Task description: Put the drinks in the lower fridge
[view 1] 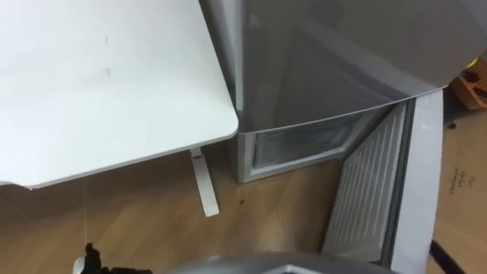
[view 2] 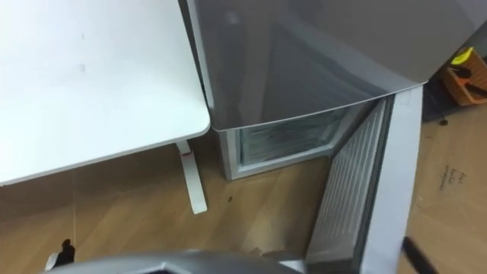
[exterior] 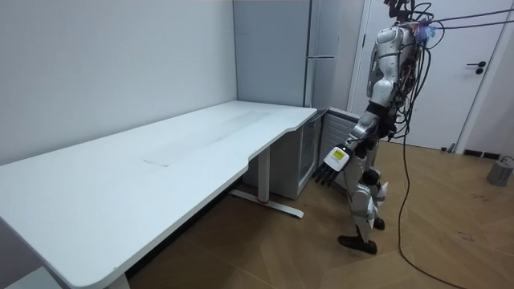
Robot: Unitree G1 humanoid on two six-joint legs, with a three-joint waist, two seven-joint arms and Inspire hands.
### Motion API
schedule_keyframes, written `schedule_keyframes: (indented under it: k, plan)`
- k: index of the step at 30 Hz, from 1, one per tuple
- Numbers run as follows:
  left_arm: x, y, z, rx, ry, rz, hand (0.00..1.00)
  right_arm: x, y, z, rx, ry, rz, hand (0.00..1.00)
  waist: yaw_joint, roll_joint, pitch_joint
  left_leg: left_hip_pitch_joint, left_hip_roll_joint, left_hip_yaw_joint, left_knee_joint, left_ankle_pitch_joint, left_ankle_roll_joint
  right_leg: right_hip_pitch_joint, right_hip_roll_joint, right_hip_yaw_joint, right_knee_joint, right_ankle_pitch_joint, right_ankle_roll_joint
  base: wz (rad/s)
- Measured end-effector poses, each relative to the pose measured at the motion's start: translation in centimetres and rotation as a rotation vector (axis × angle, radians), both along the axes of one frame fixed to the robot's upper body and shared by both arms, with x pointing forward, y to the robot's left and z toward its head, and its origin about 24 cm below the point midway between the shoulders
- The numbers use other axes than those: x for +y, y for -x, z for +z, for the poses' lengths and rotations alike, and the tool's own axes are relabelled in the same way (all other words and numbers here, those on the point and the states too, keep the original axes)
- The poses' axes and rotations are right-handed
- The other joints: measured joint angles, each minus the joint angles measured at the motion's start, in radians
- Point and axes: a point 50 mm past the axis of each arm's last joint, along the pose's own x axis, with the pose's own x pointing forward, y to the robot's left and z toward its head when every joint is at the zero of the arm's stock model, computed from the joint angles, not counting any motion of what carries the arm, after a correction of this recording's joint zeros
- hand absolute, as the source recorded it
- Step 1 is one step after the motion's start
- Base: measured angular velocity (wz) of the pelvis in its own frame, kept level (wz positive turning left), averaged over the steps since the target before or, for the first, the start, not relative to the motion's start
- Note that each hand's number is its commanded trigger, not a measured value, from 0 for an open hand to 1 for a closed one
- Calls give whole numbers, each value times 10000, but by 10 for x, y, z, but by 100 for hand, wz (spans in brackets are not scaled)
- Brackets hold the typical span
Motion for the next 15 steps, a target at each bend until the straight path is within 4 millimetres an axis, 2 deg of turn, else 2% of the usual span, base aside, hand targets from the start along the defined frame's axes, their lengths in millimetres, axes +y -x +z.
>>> schedule_keyframes:
  k: [4,7,12,15]
  plan:
    - [-5,2,-2,263,327,-268,0,13,-9,-9,-1408,-904,-347,0,134,76,28,-68,-3,-175,121,-25,26,92,1,-80,-108,-6,11,11]
    - [-6,10,-5,684,587,-232,0,20,-26,-11,-3104,-1210,-395,0,310,136,29,-40,0,-270,158,-23,29,189,-3,-213,-148,41,-3,10]
    - [-16,18,-9,1329,1036,-546,0,37,-49,-12,-4720,-1666,1025,0,1003,262,51,-111,-7,-461,320,-21,25,291,10,-354,-167,59,-13,9]
    - [-26,17,-12,1506,1439,-696,0,53,-74,-8,-5780,-2037,2598,0,1358,369,93,-120,-7,-503,304,-19,22,280,10,-410,-170,60,-16,3]
